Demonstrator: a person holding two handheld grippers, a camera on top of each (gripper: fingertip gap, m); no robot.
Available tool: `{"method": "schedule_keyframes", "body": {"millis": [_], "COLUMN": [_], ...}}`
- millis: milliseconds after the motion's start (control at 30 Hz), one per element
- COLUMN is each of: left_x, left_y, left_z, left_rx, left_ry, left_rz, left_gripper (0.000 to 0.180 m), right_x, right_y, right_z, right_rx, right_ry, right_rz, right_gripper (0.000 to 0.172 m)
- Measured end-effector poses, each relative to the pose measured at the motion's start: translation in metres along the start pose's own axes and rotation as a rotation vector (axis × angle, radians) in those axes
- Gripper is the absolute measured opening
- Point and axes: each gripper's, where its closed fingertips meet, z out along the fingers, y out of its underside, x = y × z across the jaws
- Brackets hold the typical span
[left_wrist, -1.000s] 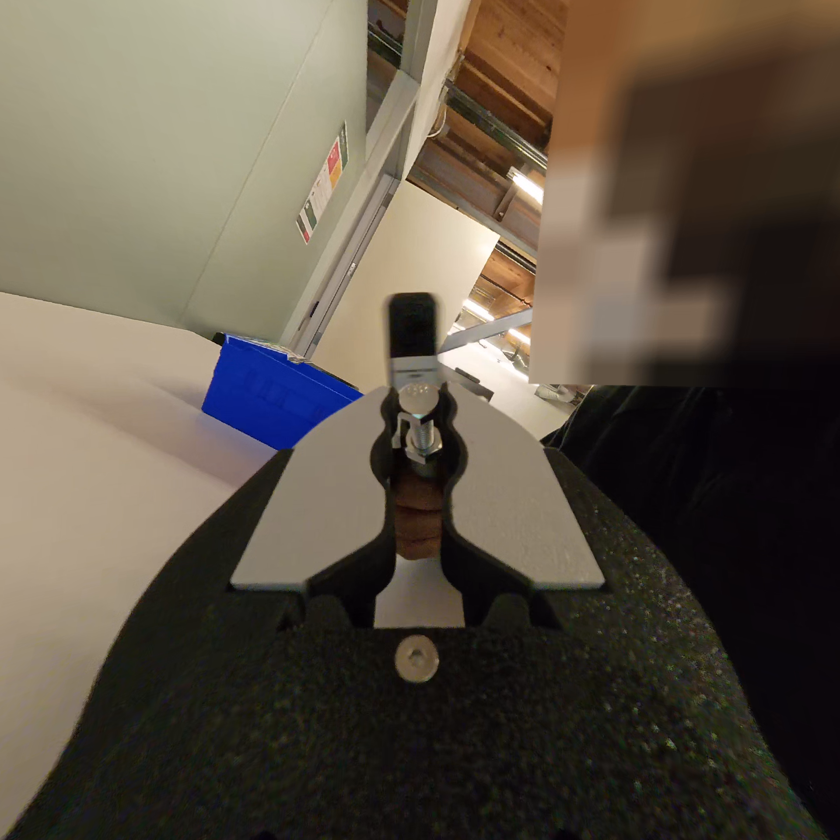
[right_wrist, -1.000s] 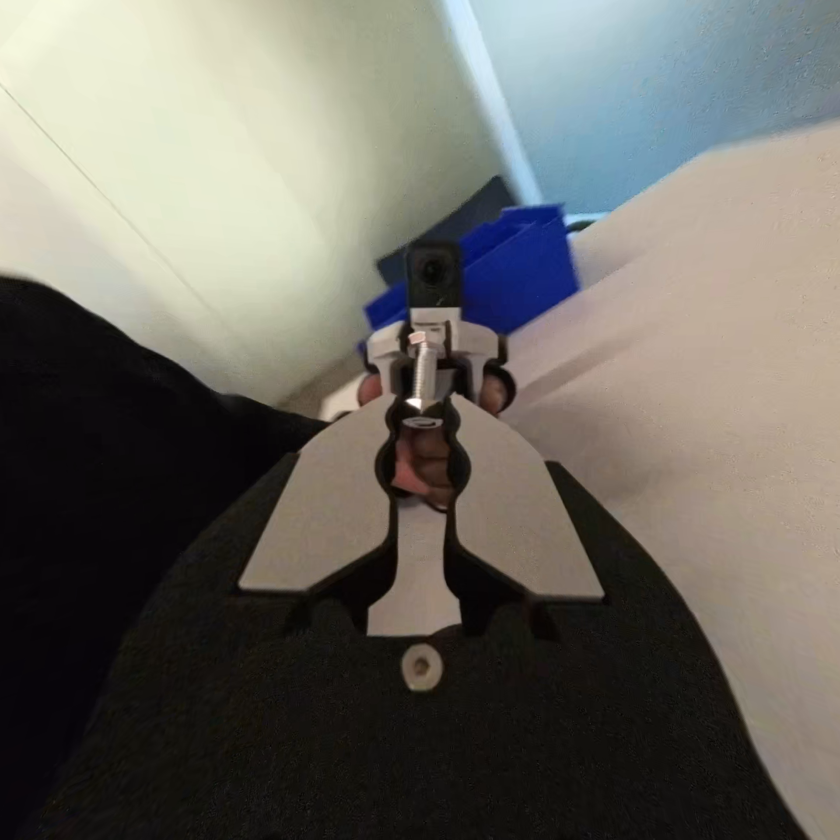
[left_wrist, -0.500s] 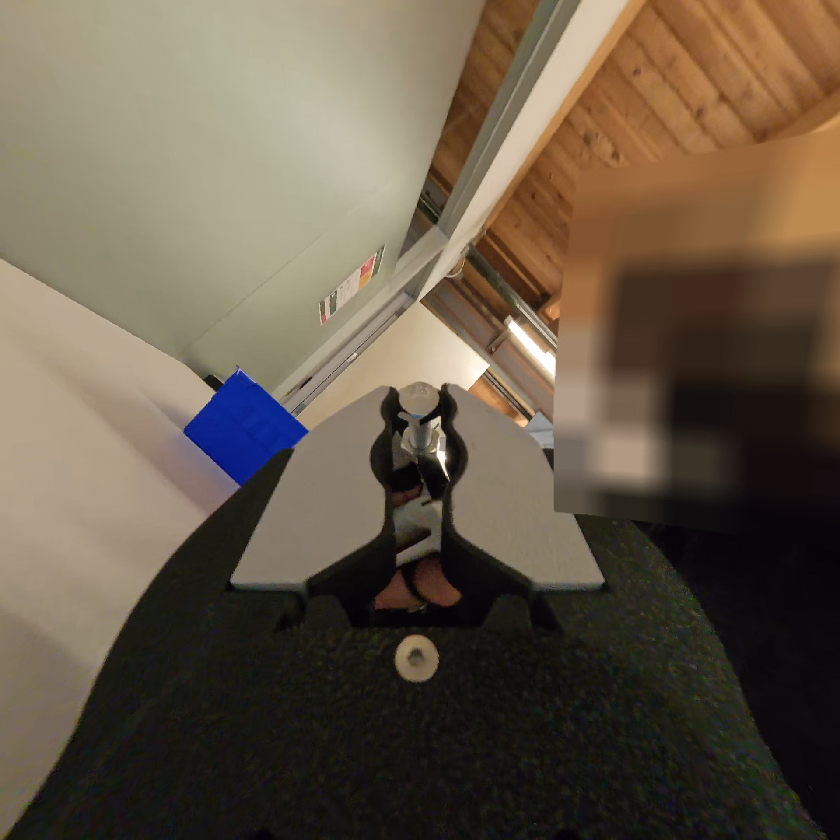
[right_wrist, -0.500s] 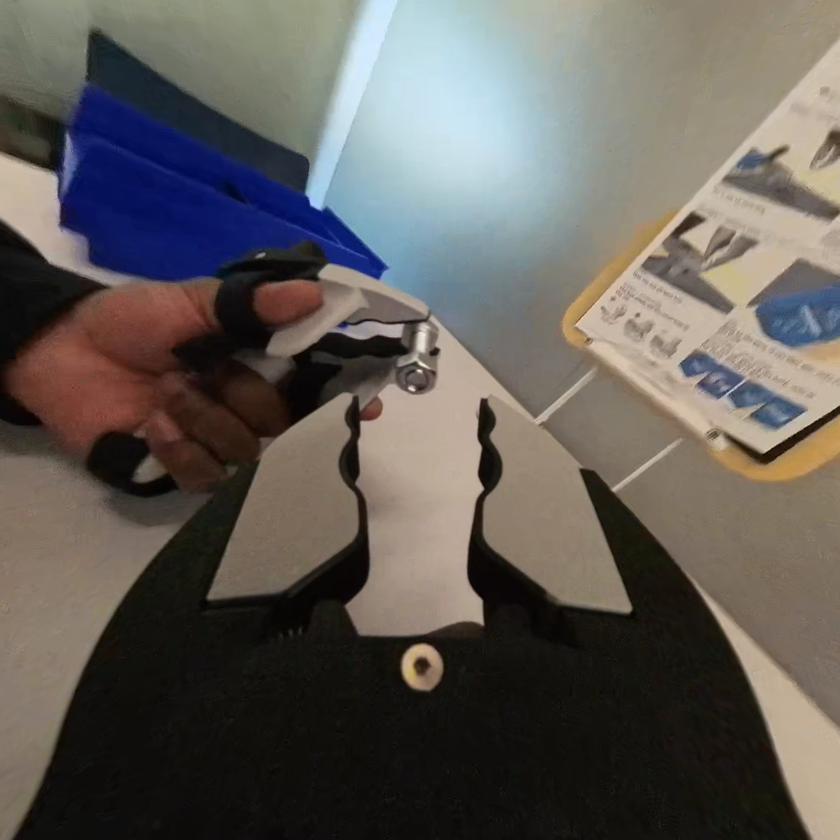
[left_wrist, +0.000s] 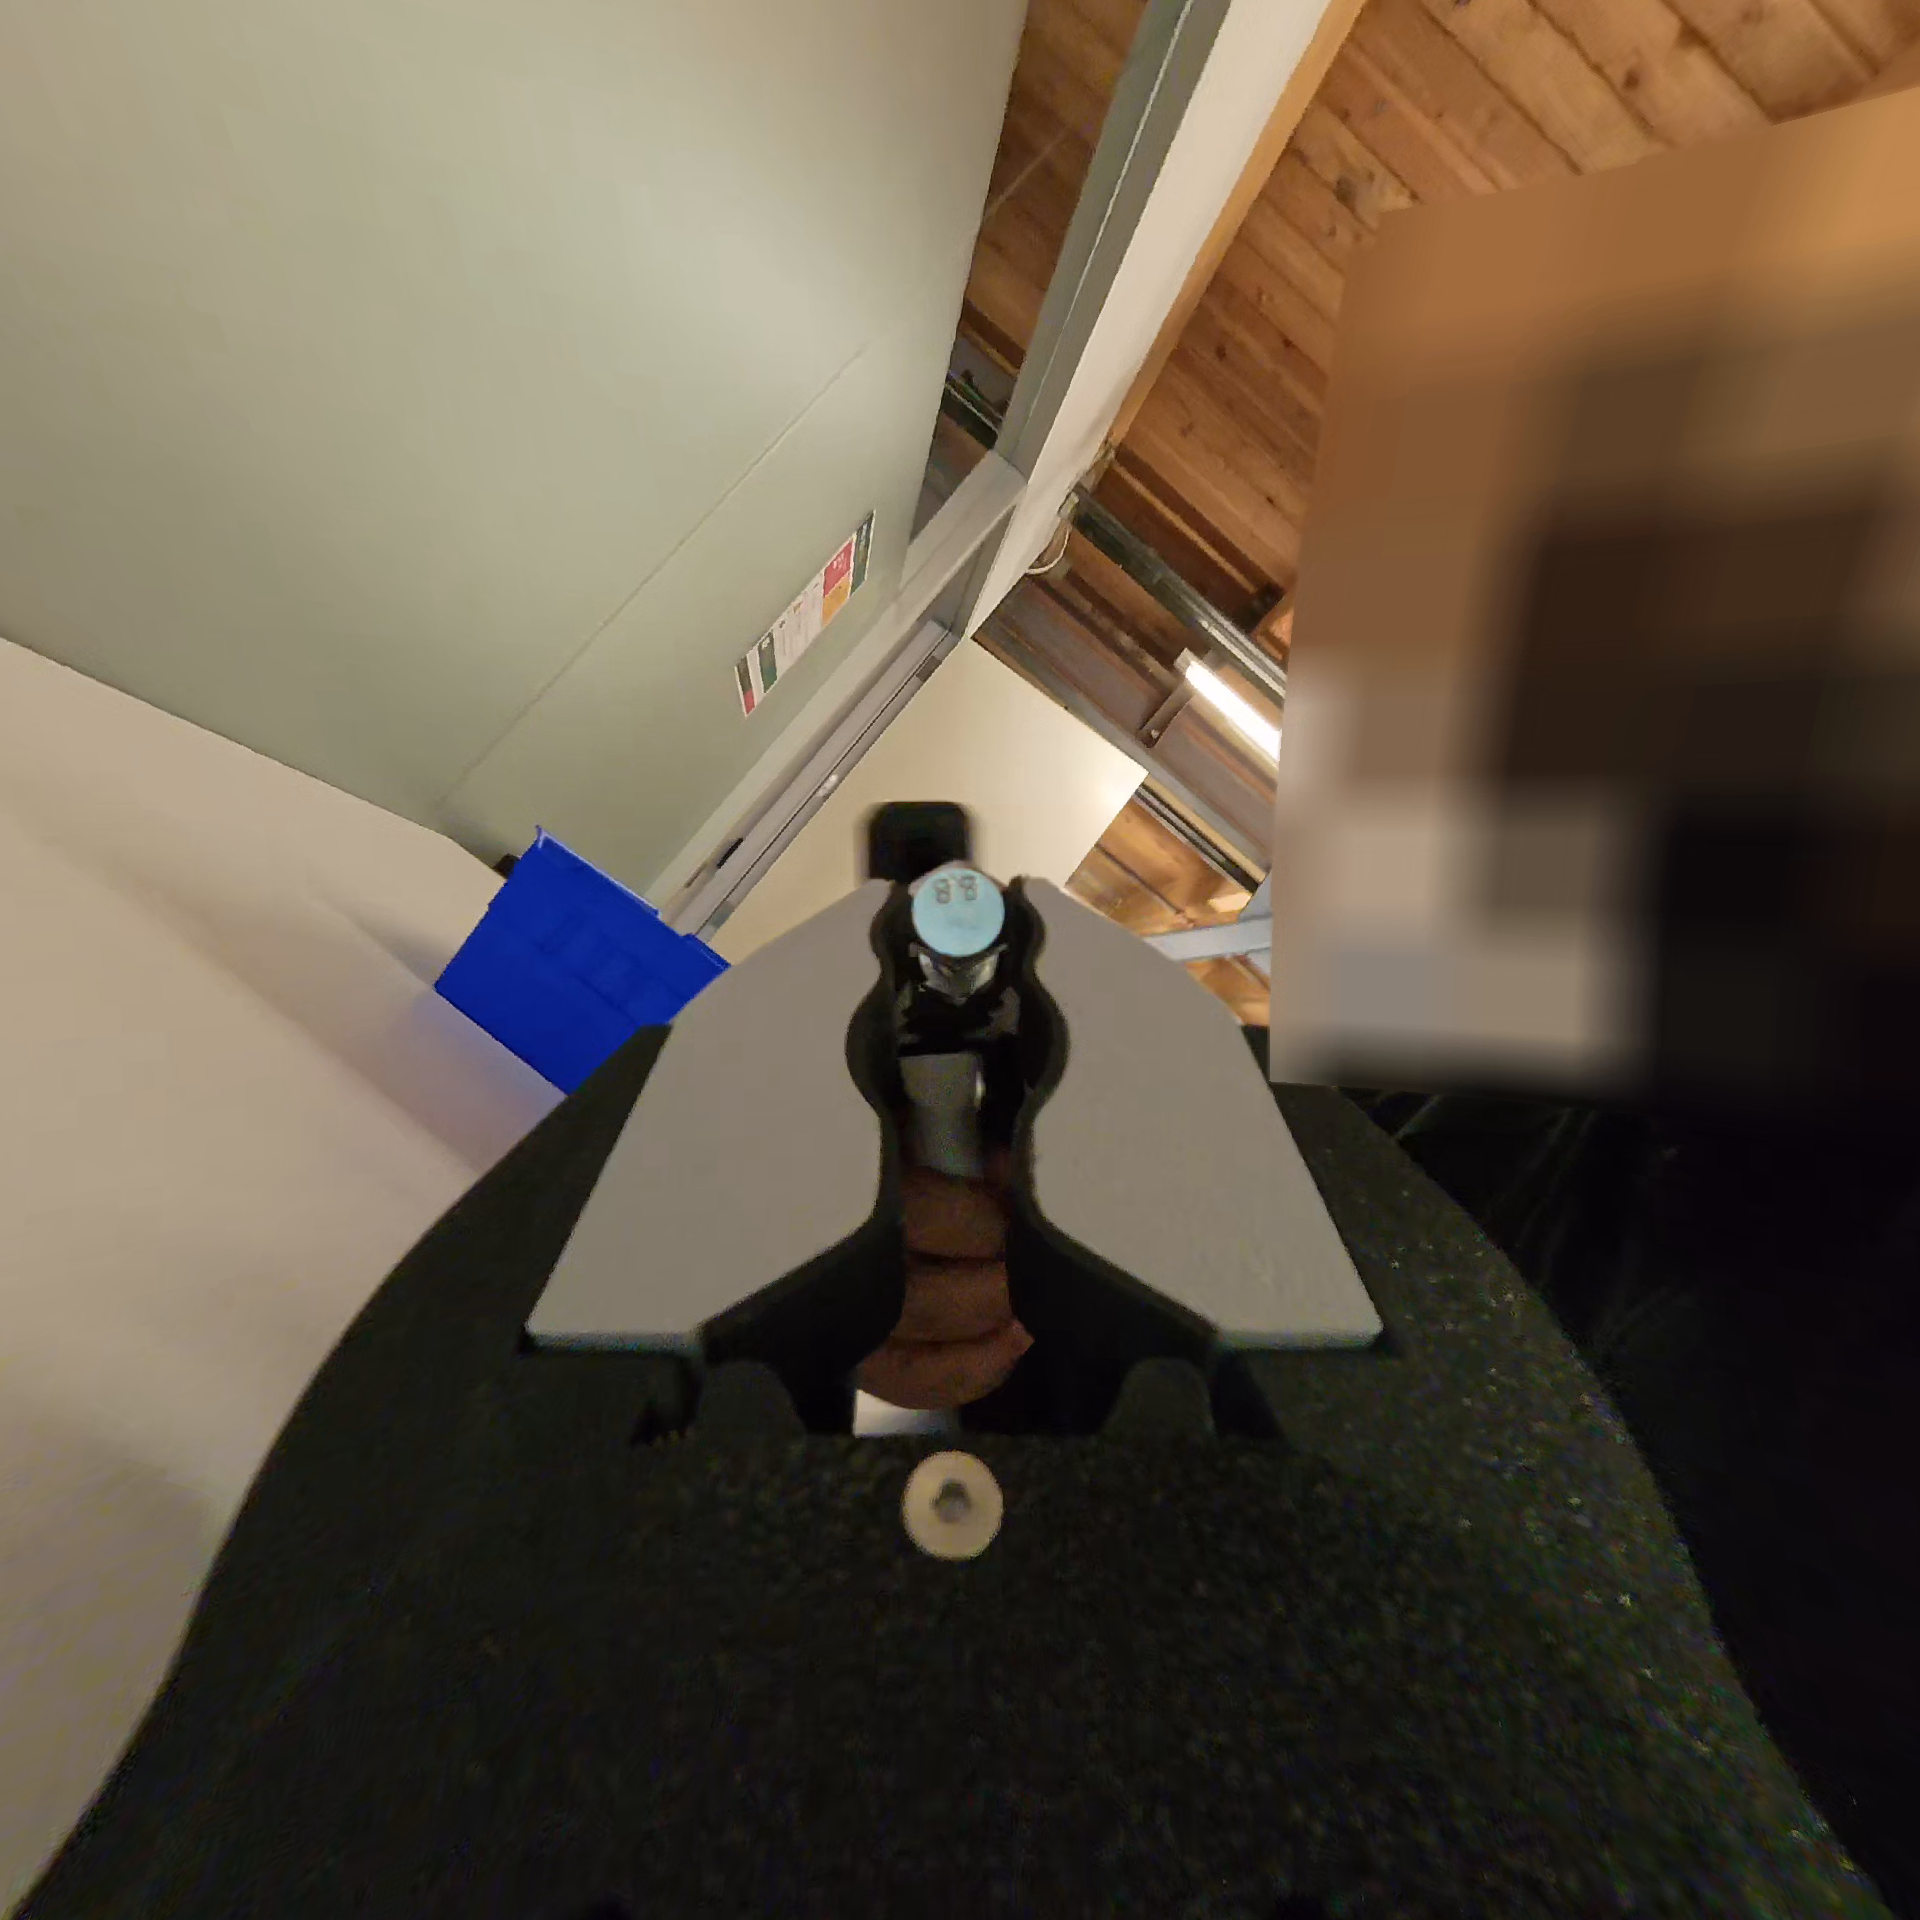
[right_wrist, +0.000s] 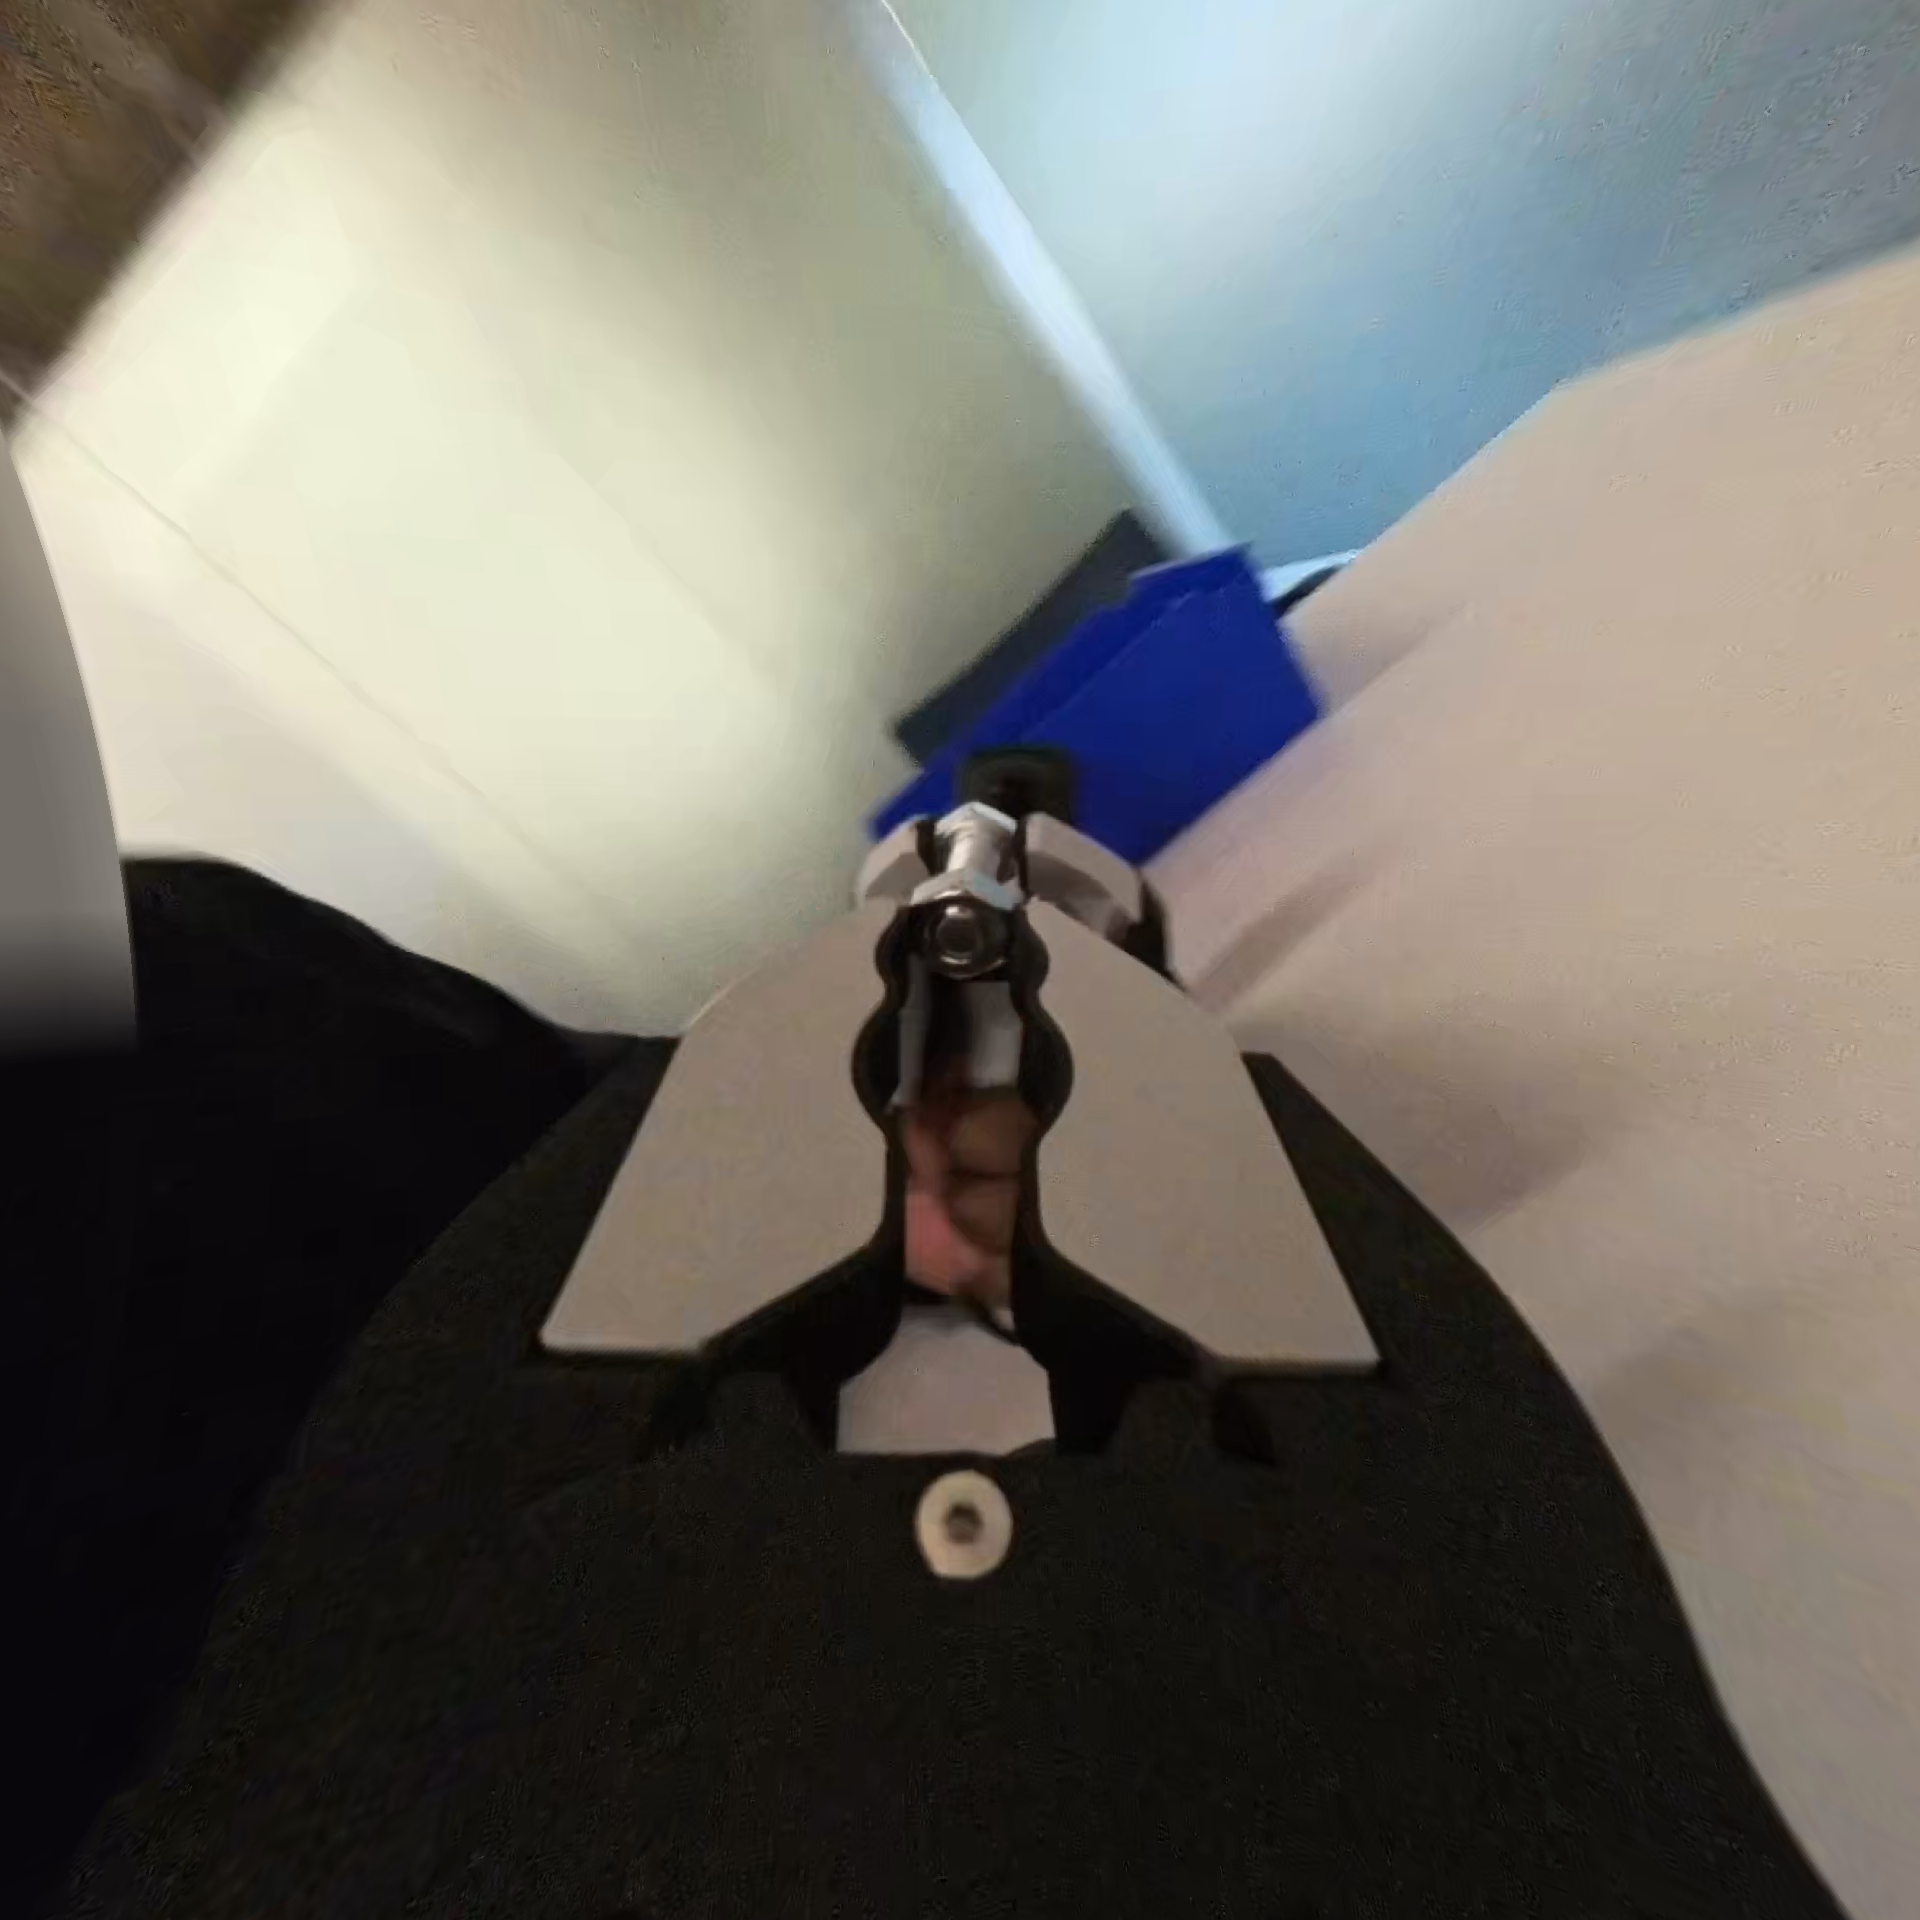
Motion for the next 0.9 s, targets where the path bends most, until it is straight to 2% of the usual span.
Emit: {"method": "schedule_keyframes", "body": {"millis": [33, 67, 133, 200, 333, 433, 500, 533, 600, 767, 800, 833, 900], "left_x": [0.001, 0.000, -0.003, -0.005, -0.006, -0.006, -0.006, -0.005, -0.004, -0.003, -0.003, -0.004, -0.005], "left_y": [0.000, 0.000, -0.003, -0.007, -0.006, -0.002, 0.001, 0.002, 0.001, 0.000, 0.001, 0.002, -0.001], "left_z": [0.001, 0.001, -0.001, -0.004, -0.003, -0.002, -0.001, 0.000, 0.000, 0.000, 0.000, 0.000, -0.001], "left_rx": [-0.006, -0.004, 0.019, 0.043, 0.025, 0.002, -0.014, -0.023, -0.014, -0.029, -0.038, -0.038, -0.024], "left_ry": [-0.002, -0.005, -0.021, -0.031, -0.045, -0.053, -0.060, -0.059, -0.059, -0.051, -0.051, -0.058, -0.059], "left_rz": [0.016, 0.014, -0.004, -0.020, -0.007, 0.011, 0.021, 0.029, 0.047, 0.067, 0.076, 0.074, 0.056], "left_gripper": [0.017, 0.017, 0.017, 0.017, 0.017, 0.016, 0.017, 0.017, 0.017, 0.017, 0.017, 0.017, 0.017], "right_x": [-0.001, 0.000, 0.004, 0.004, 0.015, 0.009, 0.006, 0.003, 0.003, 0.003, 0.004, 0.006, 0.005], "right_y": [-0.001, -0.002, -0.001, 0.001, -0.001, 0.004, 0.007, 0.006, 0.005, 0.008, 0.005, -0.001, -0.009], "right_z": [-0.001, -0.002, -0.002, -0.001, -0.006, -0.005, -0.003, -0.004, -0.002, 0.000, -0.002, -0.004, -0.007], "right_rx": [0.015, 0.032, 0.041, 0.015, -0.034, -0.072, -0.078, -0.060, -0.058, -0.047, -0.013, 0.036, 0.107], "right_ry": [-0.081, -0.120, -0.089, -0.006, 0.296, 0.419, 0.457, 0.461, 0.387, -0.039, -0.106, -0.142, -0.133], "right_rz": [0.123, 0.165, 0.070, -0.194, -0.930, -1.359, -1.471, -1.435, -1.144, 0.018, 0.145, 0.188, 0.093], "right_gripper": [0.018, 0.023, 0.044, 0.054, 0.058, 0.048, 0.027, 0.017, 0.017, 0.017, 0.017, 0.018, 0.041]}}
